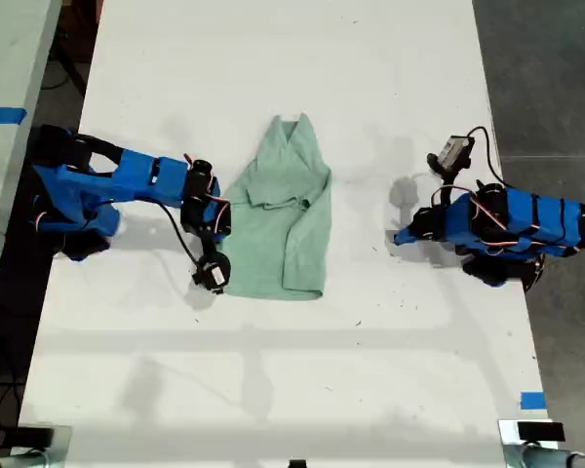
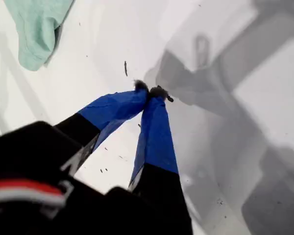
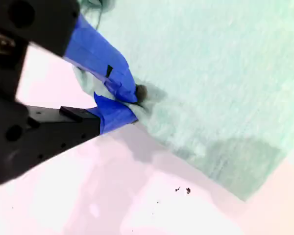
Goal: Fold t shirt
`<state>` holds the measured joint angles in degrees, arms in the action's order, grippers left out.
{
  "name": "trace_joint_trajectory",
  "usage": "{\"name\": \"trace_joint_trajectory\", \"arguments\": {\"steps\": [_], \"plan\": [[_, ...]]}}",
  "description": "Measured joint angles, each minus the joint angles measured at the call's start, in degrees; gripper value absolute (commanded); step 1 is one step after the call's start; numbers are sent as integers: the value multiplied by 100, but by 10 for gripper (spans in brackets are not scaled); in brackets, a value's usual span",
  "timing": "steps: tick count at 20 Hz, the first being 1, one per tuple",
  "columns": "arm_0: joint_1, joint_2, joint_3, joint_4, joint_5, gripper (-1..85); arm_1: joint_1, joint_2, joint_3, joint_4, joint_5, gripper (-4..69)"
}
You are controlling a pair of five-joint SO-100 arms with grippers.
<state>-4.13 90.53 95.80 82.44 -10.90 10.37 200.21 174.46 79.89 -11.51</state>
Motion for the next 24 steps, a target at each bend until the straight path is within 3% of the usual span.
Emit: {"name": "trace_joint_trajectory", "arguments": {"steps": [4,8,13,16,21,22,23,24], "plan": [[0,-422,-1617,598,325,0,0,0,0,0,0,12],[-105,-2118,-3771,712,949,0,0,0,0,0,0,12],[-264,-2566,-4298,-97,1503,0,0,0,0,0,0,12],[-272,-2760,-4298,-800,1907,161,0,0,0,0,0,12],[-360,-3445,-4298,-949,2074,203,0,0,0,0,0,12],[-413,-3524,-4298,-853,2074,194,9,0,0,0,0,12],[-457,-3524,-4298,-747,2074,16,9,0,0,0,0,12],[-483,-3516,-4298,-642,2057,1,9,0,0,0,0,12]]}}
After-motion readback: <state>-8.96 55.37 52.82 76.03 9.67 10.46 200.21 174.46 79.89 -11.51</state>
